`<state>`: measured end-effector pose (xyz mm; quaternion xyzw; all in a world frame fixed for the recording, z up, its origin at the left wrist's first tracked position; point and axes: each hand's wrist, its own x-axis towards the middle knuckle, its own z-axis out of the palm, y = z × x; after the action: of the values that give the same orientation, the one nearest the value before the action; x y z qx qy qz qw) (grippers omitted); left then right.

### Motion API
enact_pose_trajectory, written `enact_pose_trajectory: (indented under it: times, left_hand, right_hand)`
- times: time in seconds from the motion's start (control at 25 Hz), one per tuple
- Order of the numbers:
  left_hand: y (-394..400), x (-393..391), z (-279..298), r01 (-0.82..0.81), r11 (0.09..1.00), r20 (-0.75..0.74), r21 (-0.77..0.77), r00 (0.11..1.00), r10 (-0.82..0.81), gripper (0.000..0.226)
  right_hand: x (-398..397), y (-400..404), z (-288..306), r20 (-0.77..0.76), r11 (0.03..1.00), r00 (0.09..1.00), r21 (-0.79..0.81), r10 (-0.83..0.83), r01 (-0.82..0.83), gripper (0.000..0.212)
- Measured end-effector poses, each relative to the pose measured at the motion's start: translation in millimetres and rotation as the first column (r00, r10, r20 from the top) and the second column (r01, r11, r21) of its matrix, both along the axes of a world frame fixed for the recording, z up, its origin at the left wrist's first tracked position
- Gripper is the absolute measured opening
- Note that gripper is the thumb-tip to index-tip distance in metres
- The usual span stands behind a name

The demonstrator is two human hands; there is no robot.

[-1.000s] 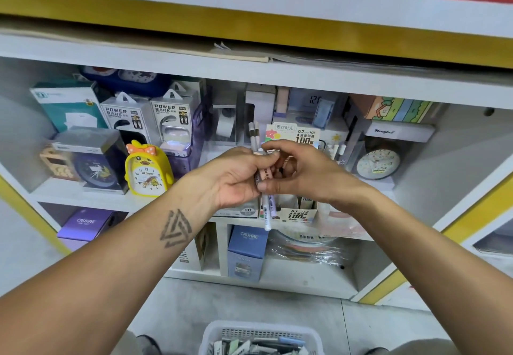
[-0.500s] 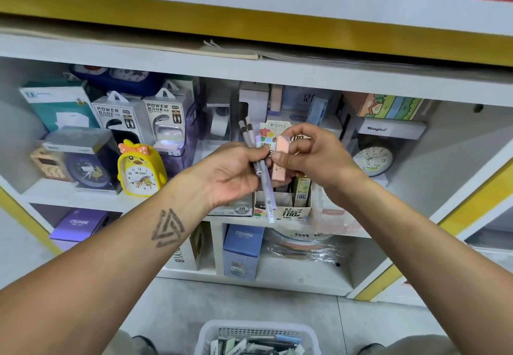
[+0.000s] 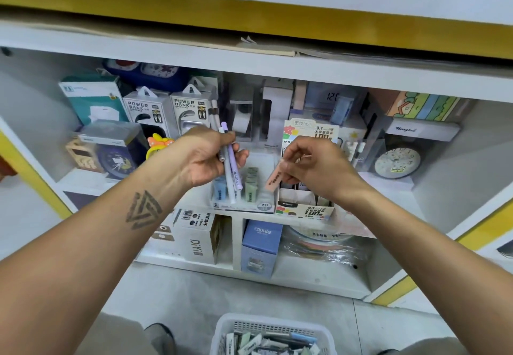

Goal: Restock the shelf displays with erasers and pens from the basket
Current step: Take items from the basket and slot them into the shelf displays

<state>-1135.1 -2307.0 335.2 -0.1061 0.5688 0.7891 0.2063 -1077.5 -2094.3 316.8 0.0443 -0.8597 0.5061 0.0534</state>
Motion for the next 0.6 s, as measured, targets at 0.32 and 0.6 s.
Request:
enact_pose_trajectory:
  times: [0.32, 0.6]
  left_hand:
    - [-4.4, 9.5, -6.5, 0.032, 0.999, 0.061, 0.017, 0.998, -0.033, 0.007]
    - [-8.1, 10.0, -5.2, 0.013, 1.0, 0.069, -0.003, 0.998, -0.013, 0.008]
  right_hand:
    - [-14.0, -11.4, -5.7, 0.067, 0.988, 0.998, -0.157, 0.001, 0.009, 0.012]
    - [-18.1, -5.4, -8.6, -0.134, 0.921, 0.991, 0.388, 0.01, 0.043, 0.011]
